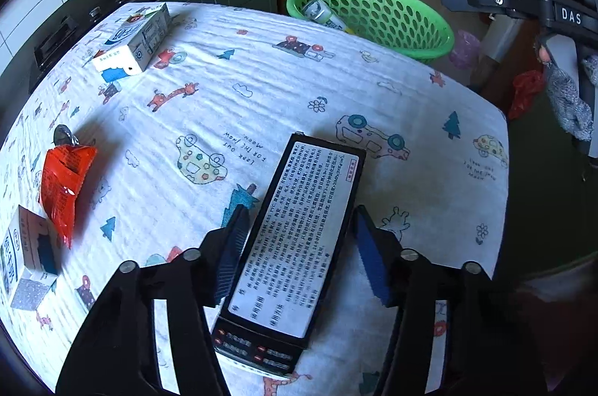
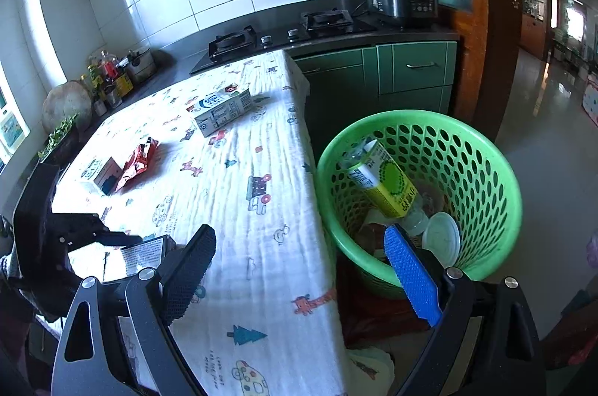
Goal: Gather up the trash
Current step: 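Grasp the black instruction card on the table with the left gripper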
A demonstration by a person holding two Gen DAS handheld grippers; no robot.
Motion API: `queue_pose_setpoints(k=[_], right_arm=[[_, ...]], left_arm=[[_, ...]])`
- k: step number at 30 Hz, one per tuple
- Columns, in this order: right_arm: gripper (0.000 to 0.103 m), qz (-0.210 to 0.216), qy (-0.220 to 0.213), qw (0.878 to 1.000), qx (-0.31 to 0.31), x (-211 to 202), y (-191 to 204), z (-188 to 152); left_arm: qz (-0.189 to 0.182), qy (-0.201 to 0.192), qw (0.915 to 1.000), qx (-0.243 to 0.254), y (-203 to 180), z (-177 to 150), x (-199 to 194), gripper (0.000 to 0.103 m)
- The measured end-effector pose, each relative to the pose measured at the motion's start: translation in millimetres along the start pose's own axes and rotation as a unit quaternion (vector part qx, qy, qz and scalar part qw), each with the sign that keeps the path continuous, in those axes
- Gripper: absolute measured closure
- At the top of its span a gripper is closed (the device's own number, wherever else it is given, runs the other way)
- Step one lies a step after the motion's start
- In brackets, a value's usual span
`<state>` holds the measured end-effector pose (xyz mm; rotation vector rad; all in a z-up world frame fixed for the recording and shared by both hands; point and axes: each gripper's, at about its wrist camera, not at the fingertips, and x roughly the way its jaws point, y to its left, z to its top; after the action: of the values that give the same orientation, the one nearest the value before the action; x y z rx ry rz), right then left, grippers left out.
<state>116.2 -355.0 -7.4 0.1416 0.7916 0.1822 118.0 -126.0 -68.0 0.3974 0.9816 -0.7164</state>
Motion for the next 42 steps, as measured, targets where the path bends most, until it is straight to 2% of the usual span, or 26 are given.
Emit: queue_pose_setpoints(k=[6, 12, 18, 23, 28, 33, 42], right_arm=[[0.014, 0.004, 0.006, 1.0, -0.015, 9.5, 9.9, 10.1], [0.014, 0.02, 0.022, 0.999, -0.017, 30.8, 27.0, 26.7], [0.014, 0.035, 0.048, 0.998, -0.014, 65.2, 58.3, 58.5], [0.014, 0.037, 0.066, 0.997, -0.007, 99.8, 96.6, 93.1], [0.015, 0.044, 0.088, 0.994, 0.037, 140.8, 125.5, 129.4], [0.015, 0.028, 0.101, 0.991, 0.078, 180.8, 144.6, 158.9], [0.015, -0.002, 0.121, 0.975, 0.184, 250.4, 139.7, 186.7]], left_arm=[[0.011, -0.017, 0.9998, -0.005, -0.5, -5.8, -9.3, 0.056], [0.024, -0.036, 0.9976, -0.053, 20.4, -15.3, -35.7, 0.057], [0.049, -0.052, 0.9936, -0.087, 43.6, -31.8, -65.3, 0.057], [0.056, -0.068, 0.9896, -0.114, 64.8, -43.6, -81.3, 0.057], [0.057, -0.083, 0.9854, -0.138, 86.6, -56.8, -93.5, 0.057], [0.057, -0.095, 0.9826, -0.15, 102.2, -69.3, -104.2, 0.057], [0.043, -0.102, 0.9816, -0.156, 120.9, -81.4, -107.9, 0.057]])
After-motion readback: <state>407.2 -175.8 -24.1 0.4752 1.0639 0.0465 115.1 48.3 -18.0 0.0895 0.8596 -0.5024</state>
